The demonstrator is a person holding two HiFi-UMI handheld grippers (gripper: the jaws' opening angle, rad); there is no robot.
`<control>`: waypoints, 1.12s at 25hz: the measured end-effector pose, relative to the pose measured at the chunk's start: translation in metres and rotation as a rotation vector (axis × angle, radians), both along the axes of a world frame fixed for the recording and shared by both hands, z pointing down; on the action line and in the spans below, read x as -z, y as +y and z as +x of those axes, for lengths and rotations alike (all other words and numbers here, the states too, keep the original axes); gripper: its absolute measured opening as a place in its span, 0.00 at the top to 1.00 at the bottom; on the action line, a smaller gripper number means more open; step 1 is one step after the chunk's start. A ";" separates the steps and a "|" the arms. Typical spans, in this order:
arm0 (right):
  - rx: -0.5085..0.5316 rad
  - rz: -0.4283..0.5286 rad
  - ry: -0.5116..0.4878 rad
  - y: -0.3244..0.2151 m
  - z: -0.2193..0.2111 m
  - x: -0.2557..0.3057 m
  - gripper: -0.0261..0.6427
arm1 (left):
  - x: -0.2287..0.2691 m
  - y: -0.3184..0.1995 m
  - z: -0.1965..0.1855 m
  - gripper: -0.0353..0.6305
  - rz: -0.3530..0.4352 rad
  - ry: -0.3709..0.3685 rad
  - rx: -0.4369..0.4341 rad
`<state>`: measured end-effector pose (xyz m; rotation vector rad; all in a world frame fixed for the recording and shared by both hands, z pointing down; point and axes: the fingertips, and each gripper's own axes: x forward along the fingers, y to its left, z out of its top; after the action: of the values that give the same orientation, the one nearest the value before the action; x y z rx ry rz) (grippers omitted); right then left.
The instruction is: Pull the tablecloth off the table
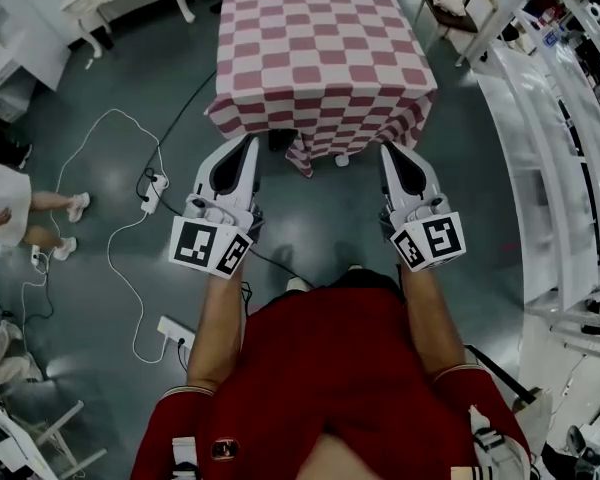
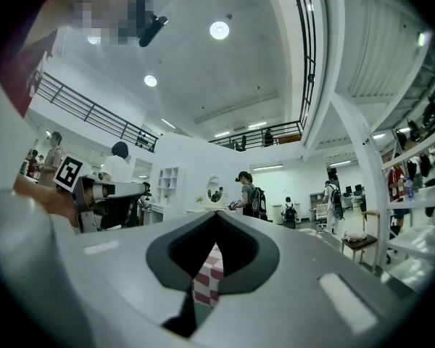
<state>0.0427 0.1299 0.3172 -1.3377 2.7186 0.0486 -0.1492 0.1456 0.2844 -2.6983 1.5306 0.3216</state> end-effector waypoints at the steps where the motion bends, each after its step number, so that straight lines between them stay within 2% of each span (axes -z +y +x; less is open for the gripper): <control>1: -0.005 0.000 0.007 0.001 -0.004 -0.001 0.95 | -0.001 -0.001 -0.004 0.94 -0.001 0.000 -0.004; 7: -0.037 -0.007 0.027 -0.008 -0.015 -0.001 0.95 | -0.005 -0.014 -0.023 0.94 -0.015 0.012 -0.013; 14: -0.045 0.001 0.045 -0.053 -0.015 -0.009 0.95 | -0.018 -0.057 -0.028 0.94 -0.036 -0.006 0.002; 22: -0.054 -0.025 0.040 -0.143 0.010 -0.033 0.94 | -0.038 -0.136 -0.027 0.94 -0.084 -0.049 0.072; 28: -0.035 -0.030 0.057 -0.227 0.039 -0.039 0.94 | -0.047 -0.213 -0.008 0.94 -0.112 -0.057 0.130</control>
<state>0.0818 -0.0966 0.3557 -1.4141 2.7530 0.0496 -0.1574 -0.0671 0.3311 -2.6453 1.7479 0.1582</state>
